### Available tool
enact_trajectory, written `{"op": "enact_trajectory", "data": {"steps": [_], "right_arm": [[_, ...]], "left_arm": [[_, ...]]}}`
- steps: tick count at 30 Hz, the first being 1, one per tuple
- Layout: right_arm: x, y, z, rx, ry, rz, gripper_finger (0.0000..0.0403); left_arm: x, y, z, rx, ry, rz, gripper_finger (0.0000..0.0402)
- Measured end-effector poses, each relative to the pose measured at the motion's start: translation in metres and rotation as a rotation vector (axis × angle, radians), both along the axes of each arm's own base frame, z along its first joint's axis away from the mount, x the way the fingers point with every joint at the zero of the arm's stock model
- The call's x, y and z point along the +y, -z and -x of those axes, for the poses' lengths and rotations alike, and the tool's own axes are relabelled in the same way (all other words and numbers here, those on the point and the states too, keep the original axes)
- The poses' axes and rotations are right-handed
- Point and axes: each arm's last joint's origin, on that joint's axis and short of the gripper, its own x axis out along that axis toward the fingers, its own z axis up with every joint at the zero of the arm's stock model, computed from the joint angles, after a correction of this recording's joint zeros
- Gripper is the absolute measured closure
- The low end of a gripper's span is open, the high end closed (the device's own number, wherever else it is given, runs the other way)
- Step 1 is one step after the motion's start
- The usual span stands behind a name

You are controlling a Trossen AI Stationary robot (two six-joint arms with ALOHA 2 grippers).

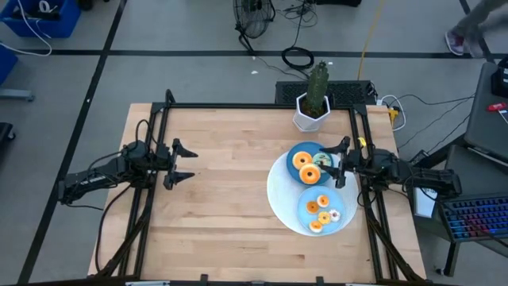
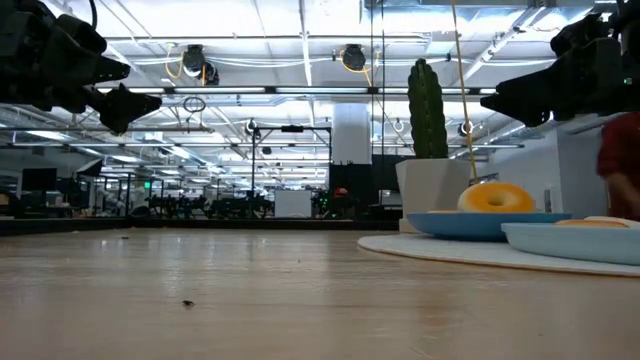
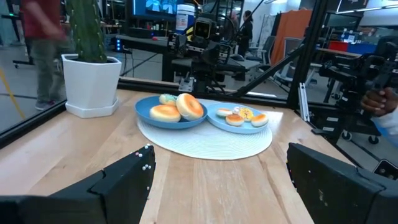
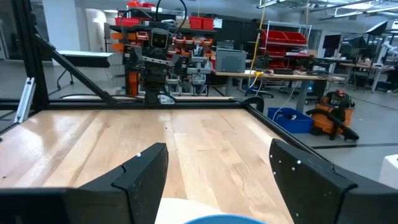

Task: Pick & Place donuts
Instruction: Return to Home Position

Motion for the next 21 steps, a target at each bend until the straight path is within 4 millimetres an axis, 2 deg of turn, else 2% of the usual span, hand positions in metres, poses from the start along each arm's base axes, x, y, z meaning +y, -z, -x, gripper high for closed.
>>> {"op": "enact_trajectory", "data": {"steps": [8, 17, 21], "right_arm": [[-0.0001, -0.0002, 0.0, -0.002, 0.001, 0.0, 0.0136], [0.0, -0.0005, 0.0, -0.005, -0.002, 0.0, 0.0136], [0.0, -0.0006, 0.0, -0.006, -0.002, 0.001, 0.0138]], "left_arm": [[0.0, 0.0, 0.0, -0.002, 0.0, -0.022, 0.0045], [0.0, -0.0002, 0.0, -0.02, 0.008, -0.327, 0.0046], [0.0, -0.0002, 0.0, -0.021, 0.008, -0.335, 0.0046]]}}
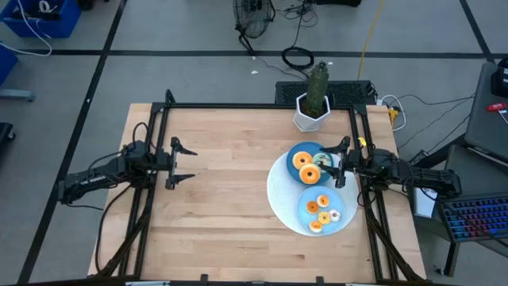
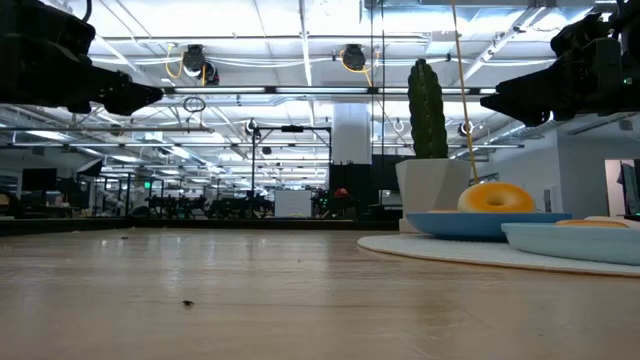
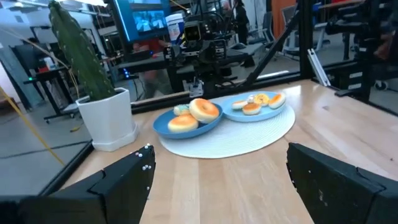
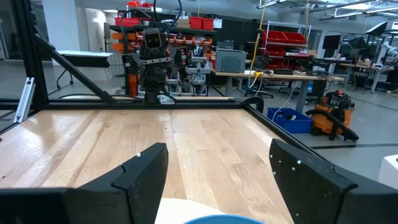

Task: Pick & Place donuts
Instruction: Return to Home Position

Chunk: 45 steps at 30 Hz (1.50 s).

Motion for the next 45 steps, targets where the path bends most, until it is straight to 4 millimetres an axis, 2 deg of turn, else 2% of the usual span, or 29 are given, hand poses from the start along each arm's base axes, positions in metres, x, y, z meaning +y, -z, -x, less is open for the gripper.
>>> {"op": "enact_trajectory", "data": {"steps": [13, 45], "right_arm": [[0.0, 0.0, 0.0, 0.0, 0.0, 0.0, 0.0136], [0.0, -0.0001, 0.0, -0.001, -0.001, 0.0, 0.0137]], "left_arm": [[0.0, 0.0002, 0.0, 0.007, -0.003, 0.124, 0.0045], [0.0, 0.0001, 0.0, 0.007, -0.004, 0.124, 0.0046]]}}
